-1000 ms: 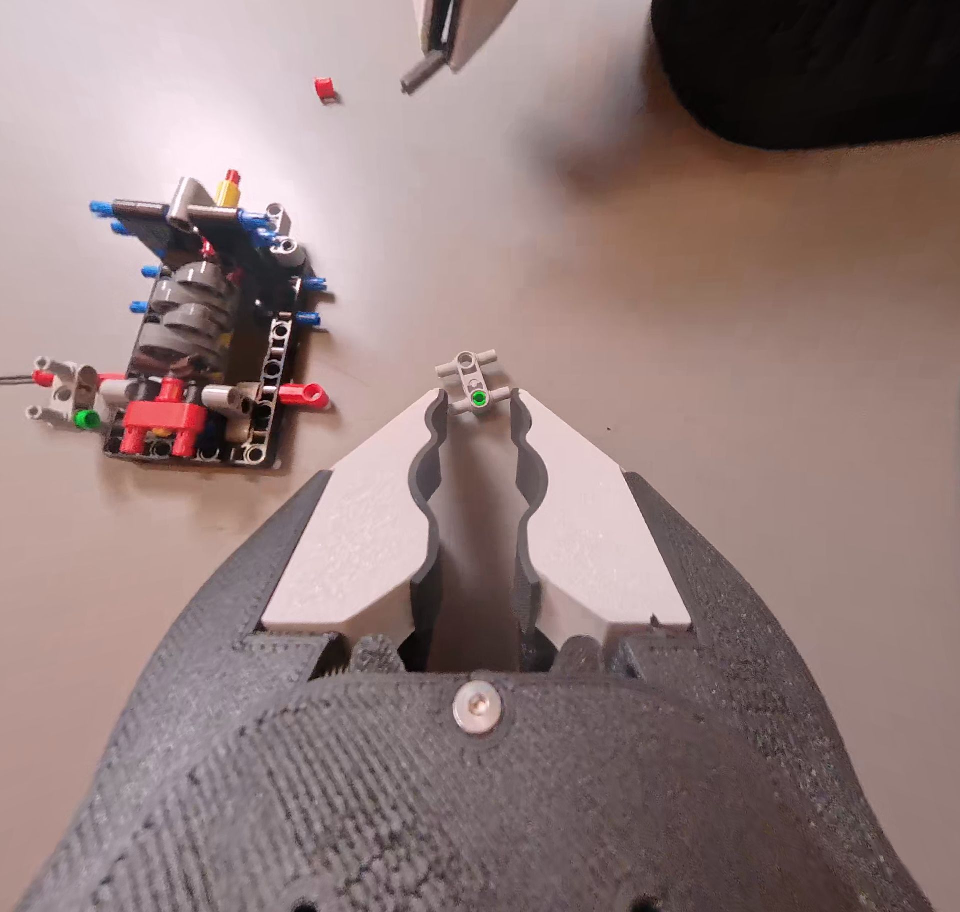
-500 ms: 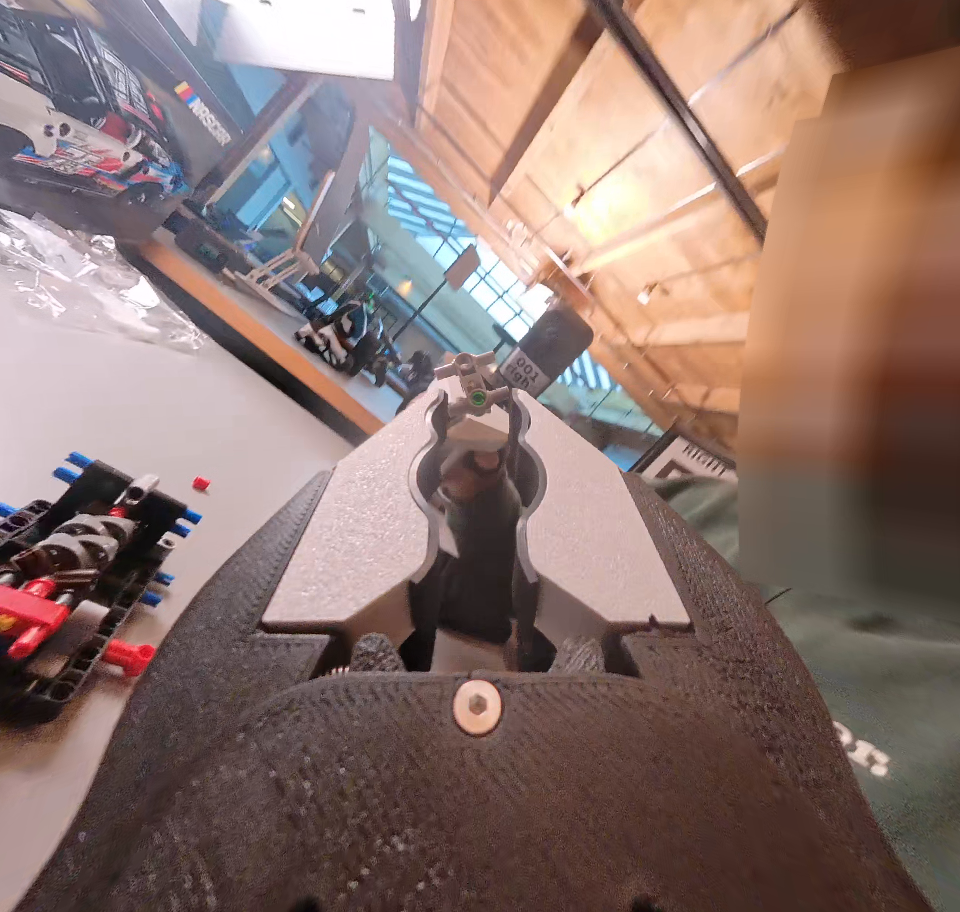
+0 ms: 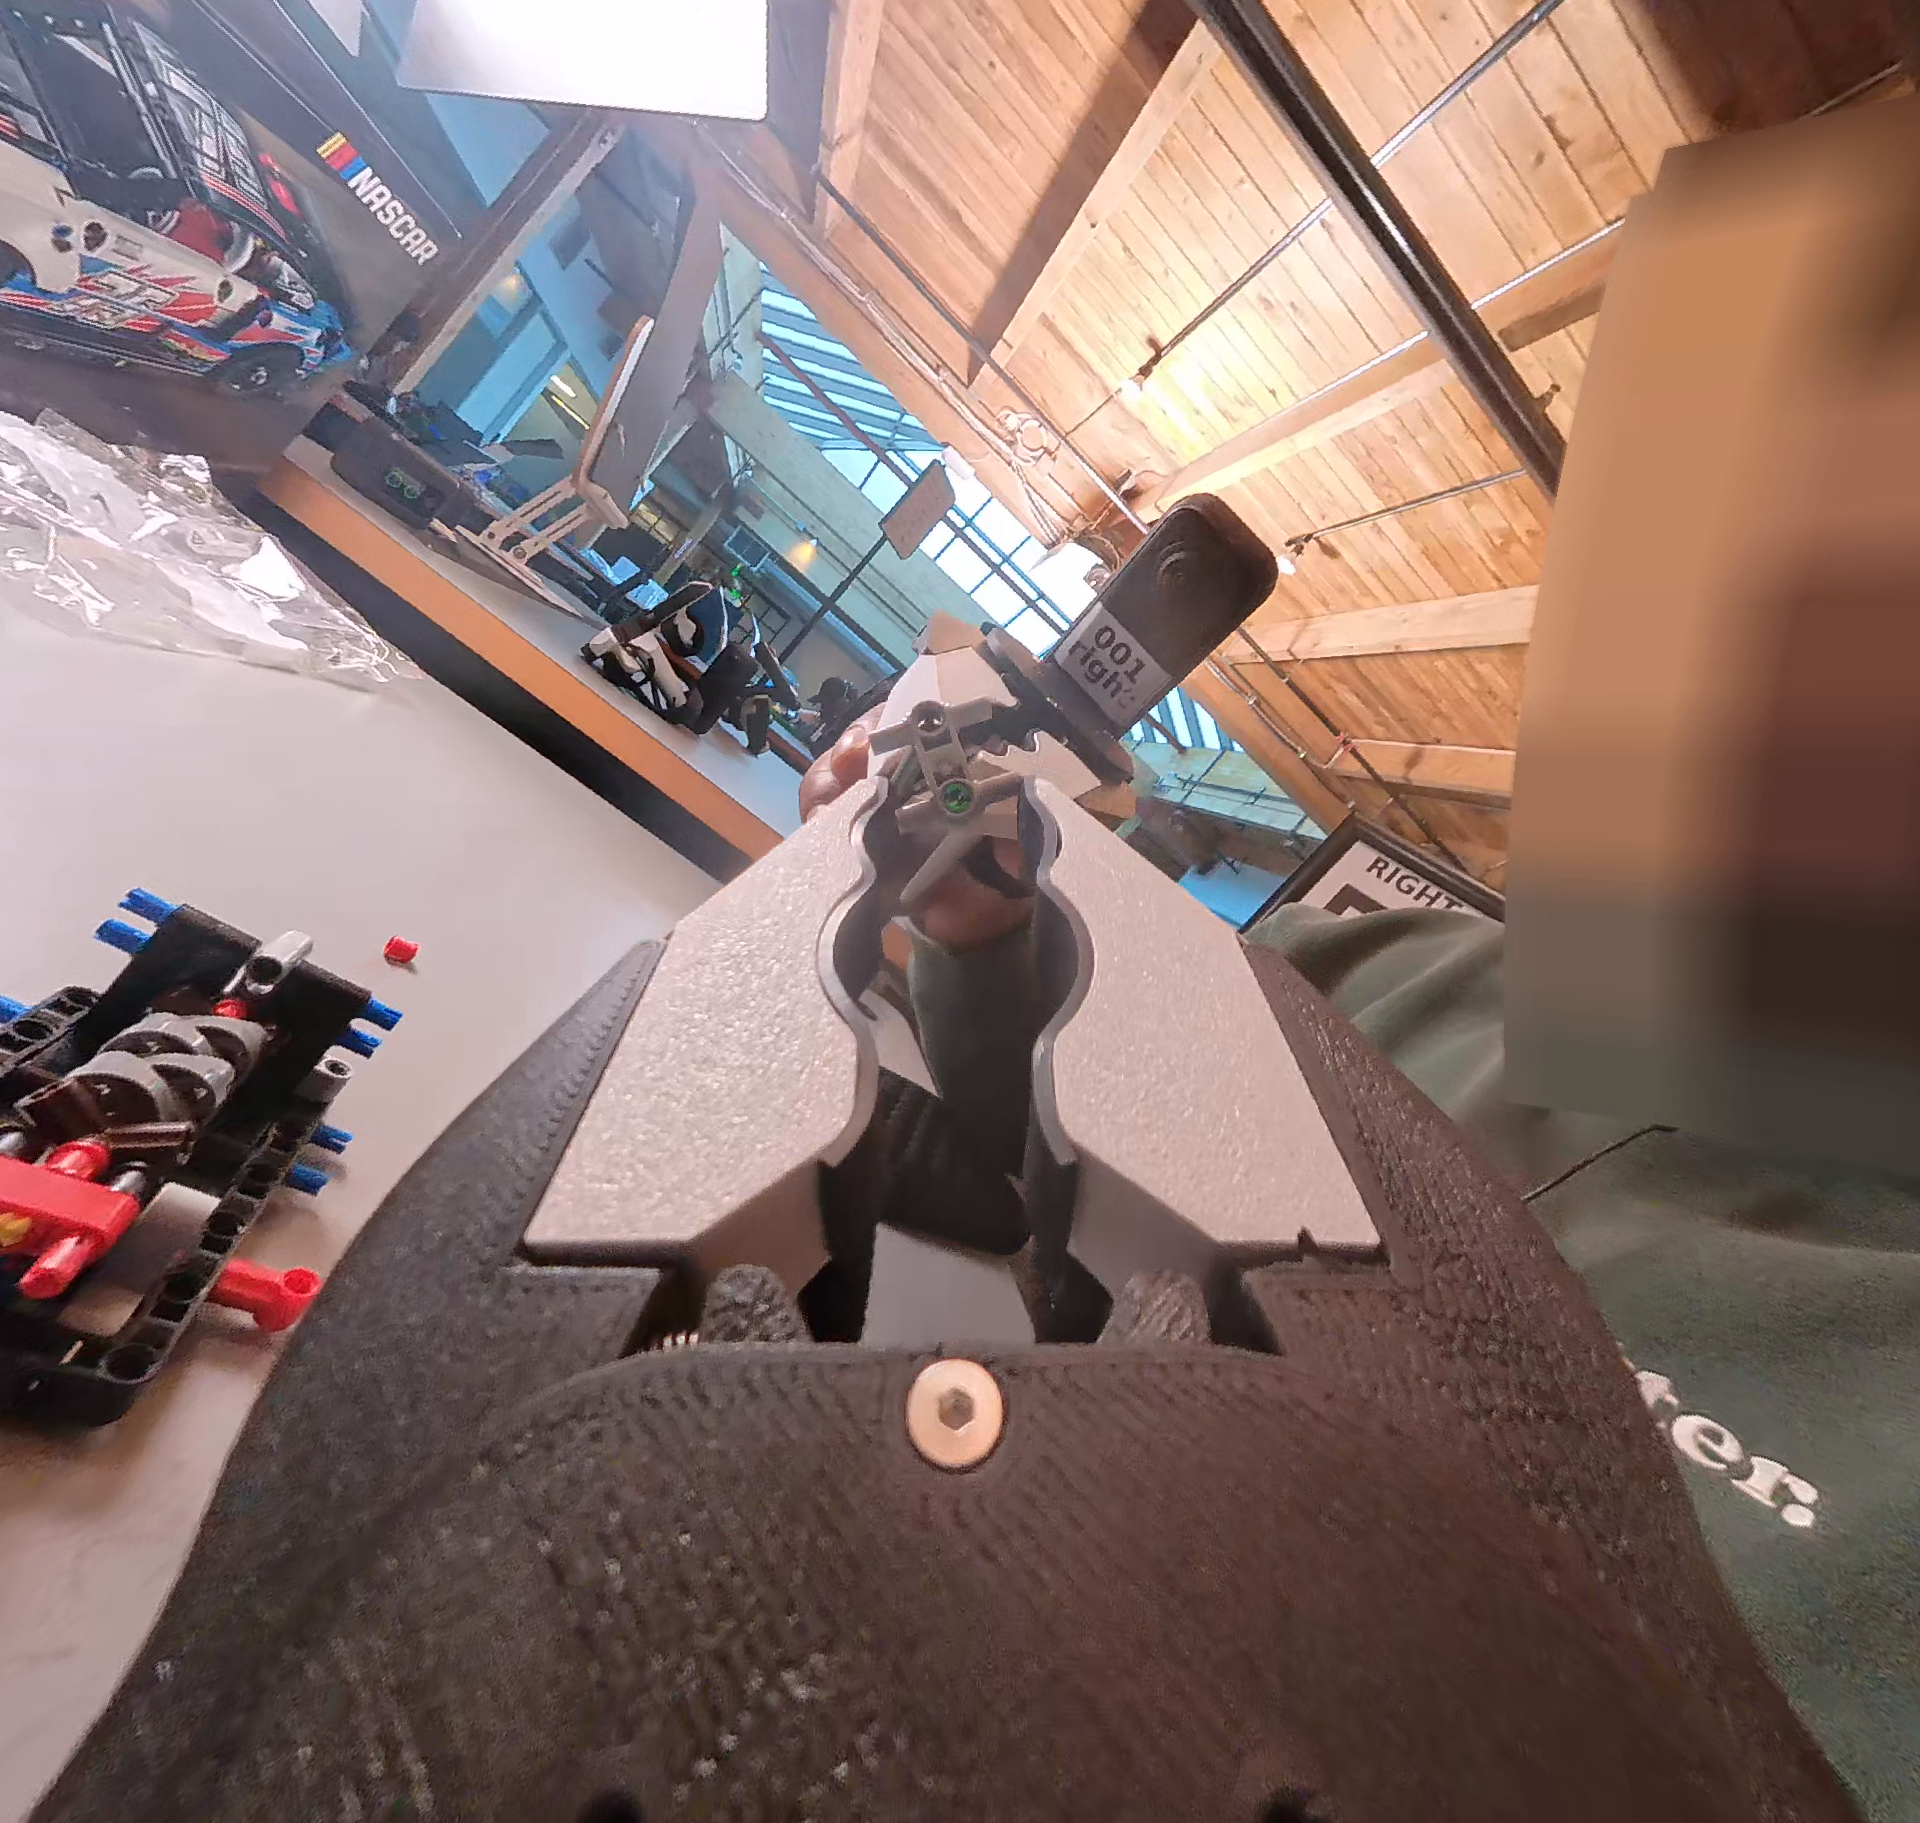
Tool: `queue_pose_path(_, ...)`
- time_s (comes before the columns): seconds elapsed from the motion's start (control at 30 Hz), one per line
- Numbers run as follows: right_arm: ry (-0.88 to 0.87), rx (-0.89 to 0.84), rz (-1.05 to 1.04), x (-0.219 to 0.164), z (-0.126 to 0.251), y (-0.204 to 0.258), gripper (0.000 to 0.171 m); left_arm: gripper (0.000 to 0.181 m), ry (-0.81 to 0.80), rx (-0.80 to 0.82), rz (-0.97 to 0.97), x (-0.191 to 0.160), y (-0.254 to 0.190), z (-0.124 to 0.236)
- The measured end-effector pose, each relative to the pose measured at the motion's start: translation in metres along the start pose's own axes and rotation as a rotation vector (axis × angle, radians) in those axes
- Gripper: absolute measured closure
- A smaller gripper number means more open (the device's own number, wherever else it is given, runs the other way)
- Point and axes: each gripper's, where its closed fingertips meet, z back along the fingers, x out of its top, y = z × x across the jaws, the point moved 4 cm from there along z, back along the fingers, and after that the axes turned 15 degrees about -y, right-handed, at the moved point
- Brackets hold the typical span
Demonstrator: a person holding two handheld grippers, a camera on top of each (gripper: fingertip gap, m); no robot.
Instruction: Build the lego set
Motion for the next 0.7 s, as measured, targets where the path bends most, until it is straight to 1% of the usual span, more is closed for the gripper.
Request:
queue_pose_path(0.13, 0.019, 0.017, 0.021, -0.001, 0.002, 0.001, 0.17, 0.161, 0.068, 0.013, -0.07, -0.006, 0.0, 0.0)
queue_pose_path(0.23, 0.104, 0.054, 0.1, -0.008, 0.006, 0.002, 0.171, 0.162, 0.17, 0.043, -0.153, -0.013, 0.003, 0.001)
queue_pose_path(0.33, 0.23, 0.105, 0.212, -0.015, 0.012, 0.005, 0.17, 0.162, 0.278, 0.069, -0.199, -0.025, 0.006, 0.002)
queue_pose_path(0.4, 0.313, 0.151, 0.293, -0.018, 0.015, 0.008, 0.17, 0.166, 0.337, 0.079, -0.217, -0.034, 0.007, 0.002)
queue_pose_path(0.47, 0.366, 0.196, 0.332, -0.02, 0.017, 0.01, 0.17, 0.166, 0.371, 0.081, -0.217, -0.04, 0.008, 0.002)
queue_pose_path(0.57, 0.375, 0.231, 0.338, -0.022, 0.016, 0.01, 0.17, 0.166, 0.389, 0.09, -0.229, -0.042, 0.008, 0.003)
queue_pose_path(0.7, 0.362, 0.294, 0.37, -0.026, 0.017, 0.013, 0.17, 0.166, 0.413, 0.084, -0.161, -0.045, 0.007, 0.005)
